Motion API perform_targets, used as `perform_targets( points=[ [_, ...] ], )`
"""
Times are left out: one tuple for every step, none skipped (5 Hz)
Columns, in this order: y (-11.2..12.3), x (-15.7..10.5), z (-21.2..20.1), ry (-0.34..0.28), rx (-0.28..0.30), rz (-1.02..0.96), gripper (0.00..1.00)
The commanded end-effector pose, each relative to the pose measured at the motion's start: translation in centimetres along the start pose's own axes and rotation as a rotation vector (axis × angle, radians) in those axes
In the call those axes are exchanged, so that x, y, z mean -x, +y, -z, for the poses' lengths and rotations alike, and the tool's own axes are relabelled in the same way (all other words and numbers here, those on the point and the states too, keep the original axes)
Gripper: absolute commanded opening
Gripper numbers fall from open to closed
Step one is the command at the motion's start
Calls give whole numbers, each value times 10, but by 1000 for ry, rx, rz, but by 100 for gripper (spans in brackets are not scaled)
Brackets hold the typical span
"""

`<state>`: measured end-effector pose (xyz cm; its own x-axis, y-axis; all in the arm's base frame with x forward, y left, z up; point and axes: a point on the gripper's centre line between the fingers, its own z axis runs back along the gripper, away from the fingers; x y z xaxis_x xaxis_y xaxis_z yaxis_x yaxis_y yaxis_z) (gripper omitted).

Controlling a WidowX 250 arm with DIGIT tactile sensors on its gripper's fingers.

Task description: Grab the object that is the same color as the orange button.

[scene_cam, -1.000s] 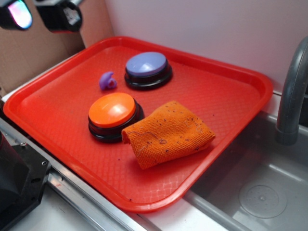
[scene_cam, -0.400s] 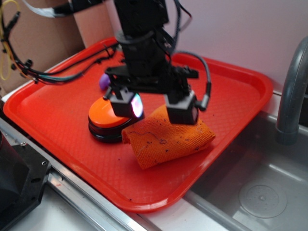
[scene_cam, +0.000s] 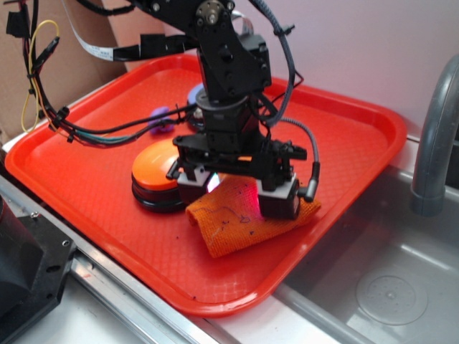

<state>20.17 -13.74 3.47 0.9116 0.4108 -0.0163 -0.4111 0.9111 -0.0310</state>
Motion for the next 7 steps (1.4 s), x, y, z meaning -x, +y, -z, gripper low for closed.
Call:
perform_targets(
  points=[
    [3,-7,-13,-23,14,29,0],
    [5,-11,-35,-7,-14,268,0],
    [22,-28,-75,-69,-36,321,0],
    [54,-48,-125,-115,-31,323,0],
    [97,-73,-161,-168,-28,201,0],
    [145,-91,-179,-221,20,68,0],
    [162,-97,-185,-227,-44,-10,0]
  ],
)
